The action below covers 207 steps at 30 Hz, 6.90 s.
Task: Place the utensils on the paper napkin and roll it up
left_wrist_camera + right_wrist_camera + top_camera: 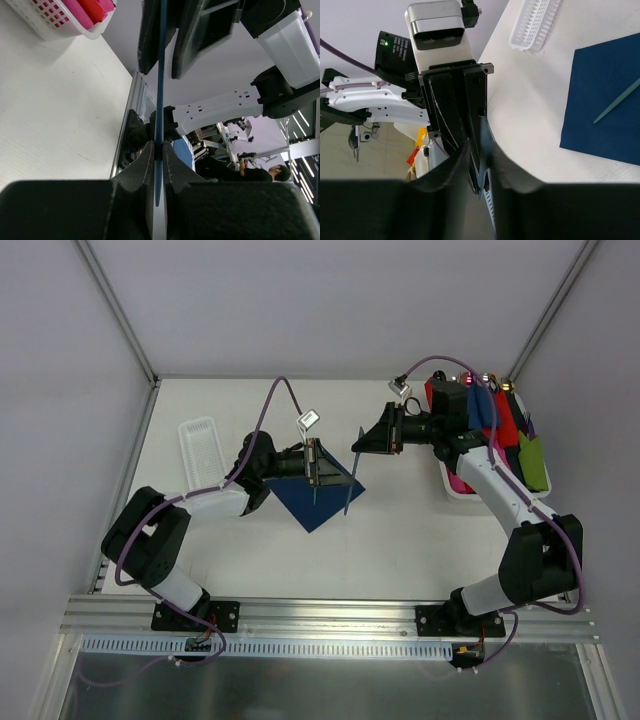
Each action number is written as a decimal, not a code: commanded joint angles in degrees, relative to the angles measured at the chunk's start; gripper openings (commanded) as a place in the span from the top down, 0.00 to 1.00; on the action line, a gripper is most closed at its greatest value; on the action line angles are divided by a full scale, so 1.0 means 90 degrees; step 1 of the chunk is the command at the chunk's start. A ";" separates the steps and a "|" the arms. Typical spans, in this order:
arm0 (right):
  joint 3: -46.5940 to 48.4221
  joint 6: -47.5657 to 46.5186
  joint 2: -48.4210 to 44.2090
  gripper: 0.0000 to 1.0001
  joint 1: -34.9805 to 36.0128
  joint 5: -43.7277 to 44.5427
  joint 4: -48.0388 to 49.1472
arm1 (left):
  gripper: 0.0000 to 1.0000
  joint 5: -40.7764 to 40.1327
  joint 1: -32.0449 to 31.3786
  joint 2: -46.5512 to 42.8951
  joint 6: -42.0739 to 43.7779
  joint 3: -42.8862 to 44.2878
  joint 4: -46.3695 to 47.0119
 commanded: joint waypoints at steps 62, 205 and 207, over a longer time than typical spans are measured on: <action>0.0439 -0.0367 0.0246 1.00 0.0043 0.0912 -0.1543 | 0.72 -0.4702 -0.1800 0.0078 0.5103 0.4256 -0.8762; 0.0722 -0.1061 0.0402 0.01 -0.0875 0.0942 -0.2353 | 0.90 -0.4692 0.0611 0.3594 0.4195 0.5311 -0.9749; 0.0722 -0.1061 0.0402 0.01 -0.0875 0.0942 -0.2353 | 0.90 -0.4653 0.0621 0.3623 0.4166 0.5340 -0.9749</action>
